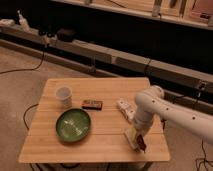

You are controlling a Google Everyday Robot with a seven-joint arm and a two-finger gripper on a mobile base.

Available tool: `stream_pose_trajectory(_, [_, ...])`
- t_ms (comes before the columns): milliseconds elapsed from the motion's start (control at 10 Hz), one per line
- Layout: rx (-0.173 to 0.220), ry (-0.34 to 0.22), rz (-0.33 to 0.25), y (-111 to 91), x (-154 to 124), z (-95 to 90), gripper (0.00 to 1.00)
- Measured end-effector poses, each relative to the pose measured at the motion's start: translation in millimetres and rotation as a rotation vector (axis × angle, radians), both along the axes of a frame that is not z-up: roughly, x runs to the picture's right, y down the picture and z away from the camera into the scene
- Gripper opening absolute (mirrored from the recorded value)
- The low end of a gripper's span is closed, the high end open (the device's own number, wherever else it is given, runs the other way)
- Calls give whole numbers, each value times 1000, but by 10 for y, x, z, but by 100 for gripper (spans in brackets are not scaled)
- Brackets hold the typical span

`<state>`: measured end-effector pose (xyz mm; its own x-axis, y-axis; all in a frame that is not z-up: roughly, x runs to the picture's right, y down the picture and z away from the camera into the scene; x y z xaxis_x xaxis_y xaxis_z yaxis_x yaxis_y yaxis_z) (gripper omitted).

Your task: Place the pepper on the white sponge

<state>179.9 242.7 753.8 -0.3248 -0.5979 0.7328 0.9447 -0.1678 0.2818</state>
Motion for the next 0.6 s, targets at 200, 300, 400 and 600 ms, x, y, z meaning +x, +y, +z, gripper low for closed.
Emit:
stream_pose_trajectory(200, [9, 16, -7, -86, -39, 105, 80])
stream_pose_trajectory(300, [10, 23, -11, -110, -58, 148, 80])
stream_pose_trajectory(400, [13, 32, -20, -128, -71, 182, 80])
stream_pose_trajectory(600, [47, 43, -19, -262, -131, 178, 80])
